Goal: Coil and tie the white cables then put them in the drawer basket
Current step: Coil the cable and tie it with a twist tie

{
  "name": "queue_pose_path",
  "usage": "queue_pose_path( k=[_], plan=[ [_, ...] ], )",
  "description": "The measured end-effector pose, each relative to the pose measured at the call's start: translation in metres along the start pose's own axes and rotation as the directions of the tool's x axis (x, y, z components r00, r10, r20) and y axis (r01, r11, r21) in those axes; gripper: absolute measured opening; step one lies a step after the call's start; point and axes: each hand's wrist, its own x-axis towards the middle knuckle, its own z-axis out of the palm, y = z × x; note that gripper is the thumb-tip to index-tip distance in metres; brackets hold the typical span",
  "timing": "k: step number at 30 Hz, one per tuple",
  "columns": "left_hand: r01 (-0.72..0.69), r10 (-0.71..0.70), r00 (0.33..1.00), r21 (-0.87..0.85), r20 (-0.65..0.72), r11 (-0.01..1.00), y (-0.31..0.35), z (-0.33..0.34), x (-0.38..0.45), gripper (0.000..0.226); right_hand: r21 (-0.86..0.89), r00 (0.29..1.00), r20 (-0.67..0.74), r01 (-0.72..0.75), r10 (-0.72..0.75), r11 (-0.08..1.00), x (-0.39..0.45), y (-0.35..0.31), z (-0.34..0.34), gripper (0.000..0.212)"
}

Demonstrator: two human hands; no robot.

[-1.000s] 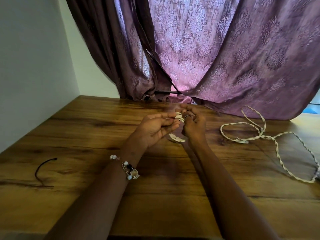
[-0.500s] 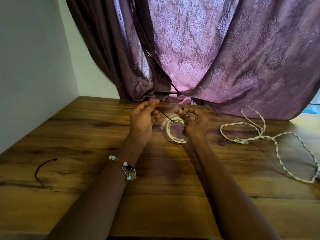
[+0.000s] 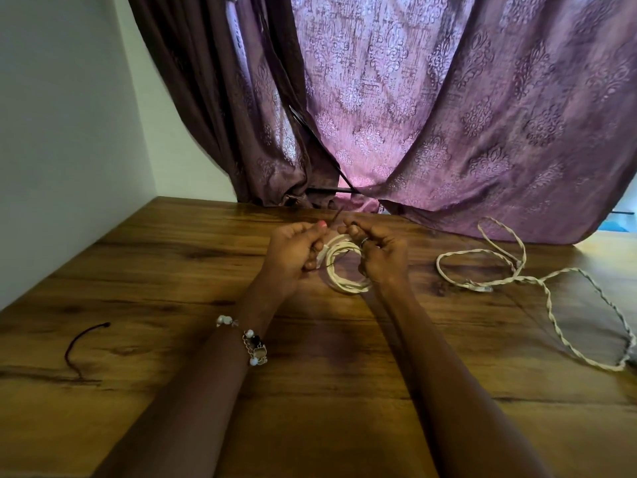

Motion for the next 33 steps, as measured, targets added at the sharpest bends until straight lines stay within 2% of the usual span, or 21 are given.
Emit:
queue_pose_path(
  k=[4, 9, 11, 14, 16, 19, 21, 23, 25, 28, 30, 33],
  plan=[
    [-0.017, 0.012, 0.999, 0.099, 0.049, 0.995, -0.005, 0.004, 0.001, 0.027, 0.016, 0.999, 0.002, 0.032, -0.032, 0.999, -0.002, -0.003, 0.001, 0.022],
    [-0.103, 0.104, 0.995, 0.173, -0.001, 0.980, -0.003, 0.008, -0.004, 0.016, 0.043, 0.999, 0.013, 0.049, -0.049, 0.998, -0.006, -0.008, 0.000, 0.022],
    [-0.148, 0.154, 0.988, 0.192, -0.018, 0.970, -0.002, 0.007, -0.005, 0.016, 0.047, 0.998, 0.026, 0.052, -0.053, 0.998, -0.006, -0.008, 0.001, 0.022],
    [-0.148, 0.155, 0.988, 0.225, -0.013, 0.963, 0.000, 0.007, -0.007, 0.021, 0.022, 0.997, 0.039, 0.066, -0.067, 0.998, -0.006, -0.009, 0.001, 0.019],
    [-0.119, 0.119, 0.993, 0.118, 0.008, 0.986, 0.004, 0.011, -0.010, 0.022, 0.001, 0.996, 0.042, 0.076, -0.076, 0.997, -0.006, -0.009, 0.000, 0.017],
    [-0.044, 0.052, 0.998, -0.164, 0.042, 0.985, 0.009, 0.011, -0.008, 0.035, -0.021, 0.996, 0.017, 0.090, -0.090, 0.996, -0.004, -0.007, 0.000, 0.015],
    [0.008, 0.018, 0.998, -0.376, 0.066, 0.927, 0.010, 0.006, -0.005, 0.036, -0.013, 0.997, 0.007, 0.076, -0.076, 0.997, -0.005, -0.009, 0.000, 0.015],
    [0.030, 0.004, 0.998, -0.491, 0.069, 0.871, 0.011, 0.002, -0.003, 0.029, 0.006, 0.999, 0.012, 0.049, -0.049, 0.999, -0.007, -0.012, 0.000, 0.017],
    [0.043, 0.003, 0.997, -0.554, 0.082, 0.832, 0.011, -0.002, -0.002, 0.019, 0.019, 0.999, 0.012, 0.036, -0.037, 0.999, -0.008, -0.012, 0.001, 0.019],
    [0.059, 0.020, 0.992, -0.609, 0.122, 0.791, 0.009, -0.007, 0.000, 0.024, 0.040, 1.000, -0.002, 0.010, -0.010, 0.999, -0.007, -0.011, 0.002, 0.019],
    [0.043, 0.031, 0.993, -0.600, 0.112, 0.799, 0.010, -0.006, 0.002, 0.030, 0.055, 1.000, -0.011, -0.008, 0.009, 0.998, -0.007, -0.012, 0.002, 0.019],
    [-0.017, 0.030, 0.999, -0.514, 0.017, 0.858, 0.008, 0.000, 0.003, 0.040, 0.054, 1.000, -0.013, -0.014, 0.015, 0.998, -0.008, -0.013, 0.003, 0.020]
  ],
)
